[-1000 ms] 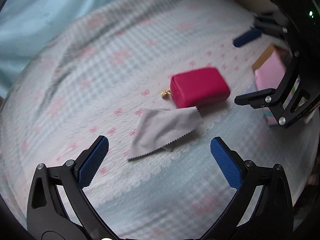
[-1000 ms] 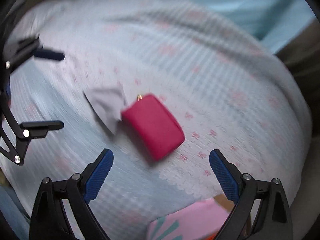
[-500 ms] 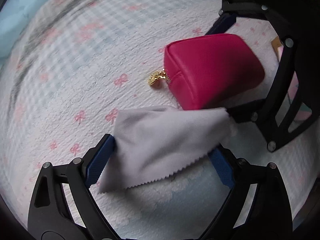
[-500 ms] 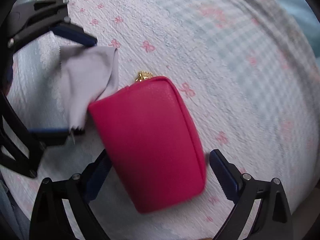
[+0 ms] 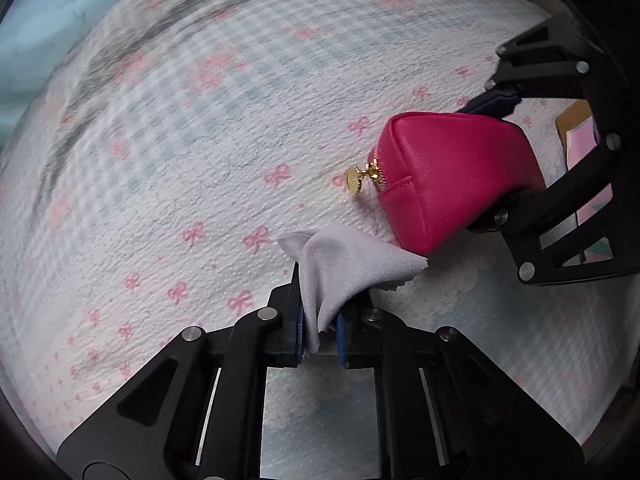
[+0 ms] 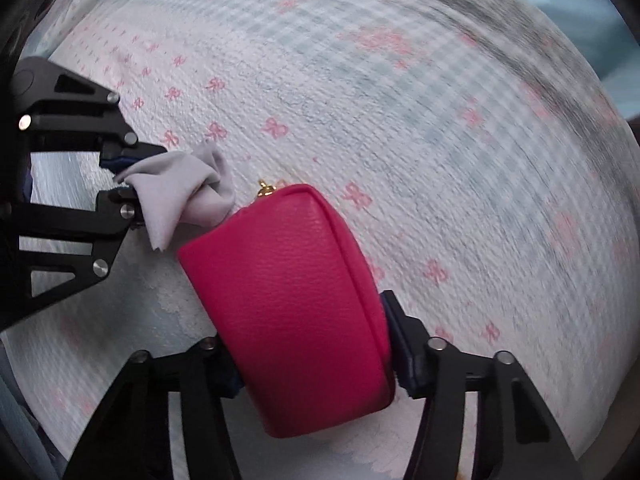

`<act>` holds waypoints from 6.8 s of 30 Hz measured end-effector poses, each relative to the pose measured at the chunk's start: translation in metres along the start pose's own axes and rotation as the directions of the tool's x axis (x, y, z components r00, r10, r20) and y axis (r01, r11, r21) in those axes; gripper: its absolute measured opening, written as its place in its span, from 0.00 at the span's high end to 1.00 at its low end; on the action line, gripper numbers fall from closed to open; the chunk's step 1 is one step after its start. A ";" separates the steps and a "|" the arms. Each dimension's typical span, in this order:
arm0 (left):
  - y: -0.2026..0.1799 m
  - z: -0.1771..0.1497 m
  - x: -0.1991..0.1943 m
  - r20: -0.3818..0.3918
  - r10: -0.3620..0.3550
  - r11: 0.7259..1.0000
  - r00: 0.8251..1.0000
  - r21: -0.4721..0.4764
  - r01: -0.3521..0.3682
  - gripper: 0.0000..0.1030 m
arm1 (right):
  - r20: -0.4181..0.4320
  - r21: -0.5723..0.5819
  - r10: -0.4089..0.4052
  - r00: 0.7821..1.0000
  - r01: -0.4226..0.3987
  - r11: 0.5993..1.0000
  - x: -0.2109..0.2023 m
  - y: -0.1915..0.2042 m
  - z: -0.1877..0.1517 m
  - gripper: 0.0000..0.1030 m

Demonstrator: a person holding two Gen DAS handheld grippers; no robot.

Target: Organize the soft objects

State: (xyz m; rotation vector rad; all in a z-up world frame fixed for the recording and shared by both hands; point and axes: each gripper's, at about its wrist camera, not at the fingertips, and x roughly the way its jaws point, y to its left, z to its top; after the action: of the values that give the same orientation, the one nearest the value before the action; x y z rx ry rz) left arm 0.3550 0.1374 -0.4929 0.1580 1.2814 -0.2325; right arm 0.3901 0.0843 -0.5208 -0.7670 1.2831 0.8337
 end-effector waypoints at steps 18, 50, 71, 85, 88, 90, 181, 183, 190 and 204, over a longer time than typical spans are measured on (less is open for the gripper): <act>-0.021 -0.009 -0.180 0.204 0.014 0.997 0.979 -0.077 0.002 0.91 | 0.198 0.431 -0.085 0.976 -0.008 0.902 -0.188 0.011 -0.073 0.55; -0.324 0.042 -0.240 0.227 -0.147 0.986 0.963 0.106 0.126 0.91 | 0.197 0.888 -0.222 0.955 -0.078 0.452 -0.316 -0.060 -0.406 0.55; -0.376 0.115 -0.086 0.006 -0.130 0.990 0.992 0.056 0.129 0.74 | 0.087 0.896 -0.033 0.996 -0.064 0.439 -0.177 -0.116 -0.426 0.53; -0.361 0.111 -0.103 0.048 -0.103 0.992 0.994 0.081 0.099 0.00 | 0.139 0.875 -0.117 0.983 -0.067 0.479 -0.194 -0.098 -0.427 0.02; -0.359 0.106 -0.116 0.063 -0.099 0.992 0.993 0.086 0.094 0.00 | 0.142 0.877 -0.137 0.980 -0.061 0.477 -0.205 -0.092 -0.427 0.02; -0.356 0.102 -0.127 0.078 -0.094 0.992 0.992 0.088 0.087 0.00 | 0.147 0.879 -0.148 0.978 -0.060 0.473 -0.211 -0.090 -0.426 0.02; -0.245 -0.151 -0.505 0.737 0.000 1.000 0.676 -0.013 0.014 0.00 | 0.231 0.948 -0.781 0.580 0.046 0.315 -0.508 0.192 -0.378 0.01; -0.245 -0.151 -0.505 0.737 0.001 1.000 0.676 -0.014 0.013 0.00 | 0.232 0.948 -0.782 0.578 0.045 0.315 -0.508 0.192 -0.378 0.01; -0.245 -0.150 -0.504 0.737 0.000 1.000 0.676 -0.015 0.016 0.00 | 0.233 0.948 -0.781 0.579 0.043 0.315 -0.508 0.190 -0.378 0.01; -0.244 -0.150 -0.506 0.758 0.025 1.000 0.652 -0.031 -0.002 0.00 | 0.242 0.949 -0.784 0.572 0.030 0.314 -0.510 0.187 -0.383 0.01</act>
State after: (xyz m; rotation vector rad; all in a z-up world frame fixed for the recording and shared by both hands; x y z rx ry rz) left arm 0.0177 -0.0191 -0.0463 0.0305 0.4273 -0.2323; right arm -0.0057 -0.2019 -0.0705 0.1373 0.5311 -0.1724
